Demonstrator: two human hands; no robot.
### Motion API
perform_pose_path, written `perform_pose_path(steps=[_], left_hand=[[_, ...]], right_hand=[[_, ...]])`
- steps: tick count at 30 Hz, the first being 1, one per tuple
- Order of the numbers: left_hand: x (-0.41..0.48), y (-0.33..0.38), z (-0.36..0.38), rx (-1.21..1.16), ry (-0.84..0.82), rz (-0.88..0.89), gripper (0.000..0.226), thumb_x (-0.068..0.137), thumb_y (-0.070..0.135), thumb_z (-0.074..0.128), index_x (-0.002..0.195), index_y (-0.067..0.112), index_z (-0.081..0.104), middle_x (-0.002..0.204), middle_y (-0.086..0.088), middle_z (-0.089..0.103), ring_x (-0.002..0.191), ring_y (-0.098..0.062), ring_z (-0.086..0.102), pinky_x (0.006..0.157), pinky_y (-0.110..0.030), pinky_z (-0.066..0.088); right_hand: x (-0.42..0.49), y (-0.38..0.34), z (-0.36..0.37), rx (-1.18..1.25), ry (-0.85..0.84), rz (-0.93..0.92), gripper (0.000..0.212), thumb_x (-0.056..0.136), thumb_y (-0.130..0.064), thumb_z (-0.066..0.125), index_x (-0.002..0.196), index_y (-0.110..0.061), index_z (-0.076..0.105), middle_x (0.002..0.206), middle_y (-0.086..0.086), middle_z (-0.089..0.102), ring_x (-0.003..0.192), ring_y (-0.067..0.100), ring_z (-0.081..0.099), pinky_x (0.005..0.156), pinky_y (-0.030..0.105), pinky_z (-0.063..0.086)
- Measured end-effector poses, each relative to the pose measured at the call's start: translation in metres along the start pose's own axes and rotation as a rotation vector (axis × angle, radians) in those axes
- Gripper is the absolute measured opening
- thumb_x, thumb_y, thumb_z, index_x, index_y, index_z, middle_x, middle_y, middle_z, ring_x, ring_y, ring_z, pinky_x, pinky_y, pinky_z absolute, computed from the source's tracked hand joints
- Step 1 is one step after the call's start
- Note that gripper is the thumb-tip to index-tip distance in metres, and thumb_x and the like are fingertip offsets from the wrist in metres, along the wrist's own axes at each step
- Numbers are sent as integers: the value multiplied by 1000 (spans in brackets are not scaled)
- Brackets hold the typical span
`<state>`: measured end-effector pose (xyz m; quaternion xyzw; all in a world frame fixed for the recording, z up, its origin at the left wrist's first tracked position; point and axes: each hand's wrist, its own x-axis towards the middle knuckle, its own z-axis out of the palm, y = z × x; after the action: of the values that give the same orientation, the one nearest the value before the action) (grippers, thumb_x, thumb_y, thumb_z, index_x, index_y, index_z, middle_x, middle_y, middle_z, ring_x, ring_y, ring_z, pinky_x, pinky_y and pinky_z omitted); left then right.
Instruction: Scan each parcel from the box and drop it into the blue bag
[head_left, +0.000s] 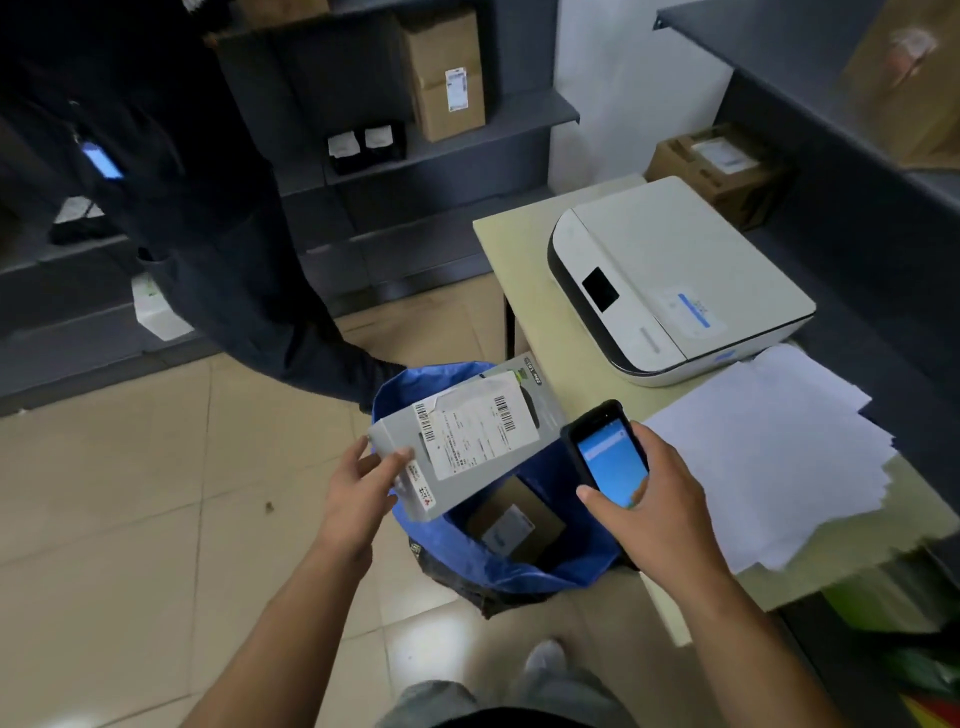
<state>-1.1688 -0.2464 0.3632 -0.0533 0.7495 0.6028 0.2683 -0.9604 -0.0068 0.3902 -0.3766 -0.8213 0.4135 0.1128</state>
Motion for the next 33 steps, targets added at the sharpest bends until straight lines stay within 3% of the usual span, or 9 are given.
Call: perform_pose_path(steps=[3,8,10,14,18,21,24,28,33], left_hand=[[18,-3,8,17,3,-39,64,93,27,74,150,21,45,118,-1,76,112,-22,70,96,-46,55],[53,-15,17,100,-22,-78,54,90,21,78,136,26,50,129,-9,68,118,-28,65,101,-55,53],[69,-20,19,158,-56,-86,63,89,21,79,144,23,49,127,-8,69,119,-29,64,104,-57,51],[116,-25,21,313,-160,-36,52,85,27,82,131,33,58,117,1,73,111,-24,68,98,-52,56],[170,-28,25,470,-264,-24,84,67,54,81,143,37,48,122,4,70,112,-21,68,93,-53,58],[219,-41,29,542,-293,-49,83,63,60,80,138,44,47,124,8,65,113,-17,66,96,-50,58],[266,-65,34,565,-284,-132,95,57,64,77,143,37,47,130,2,65,115,-23,65,99,-50,56],[318,-110,45,596,-236,-222,94,64,58,76,148,29,44,136,-1,61,116,-29,64,97,-51,57],[369,-178,70,575,-156,-314,89,72,50,74,149,21,41,133,-8,60,113,-31,63,96,-51,57]], right_hand=[[10,5,9,-1,-21,27,89,69,-51,82,142,-37,33,116,-16,44,102,8,51,71,13,42],[16,22,25,23,3,108,89,67,-53,82,140,-39,33,117,-16,46,103,8,52,75,20,50],[19,27,37,-8,6,138,91,67,-54,83,140,-39,31,119,-15,46,104,9,51,77,22,53],[33,32,71,-51,11,185,95,66,-53,84,142,-39,29,124,-13,46,108,8,50,85,30,55],[55,35,108,-56,56,233,93,64,-53,84,140,-37,34,123,-12,50,107,9,52,86,35,53],[71,40,142,-26,95,258,90,65,-52,84,139,-39,35,119,-14,50,102,7,52,82,30,51],[86,49,176,-32,108,276,94,65,-51,85,143,-34,35,119,-12,49,103,9,51,81,25,45],[101,70,219,-46,116,292,96,67,-48,84,147,-30,32,127,-12,46,105,3,44,73,5,33],[108,103,260,-31,78,325,97,65,-54,81,145,-40,30,116,-25,39,97,0,47,68,7,32]])
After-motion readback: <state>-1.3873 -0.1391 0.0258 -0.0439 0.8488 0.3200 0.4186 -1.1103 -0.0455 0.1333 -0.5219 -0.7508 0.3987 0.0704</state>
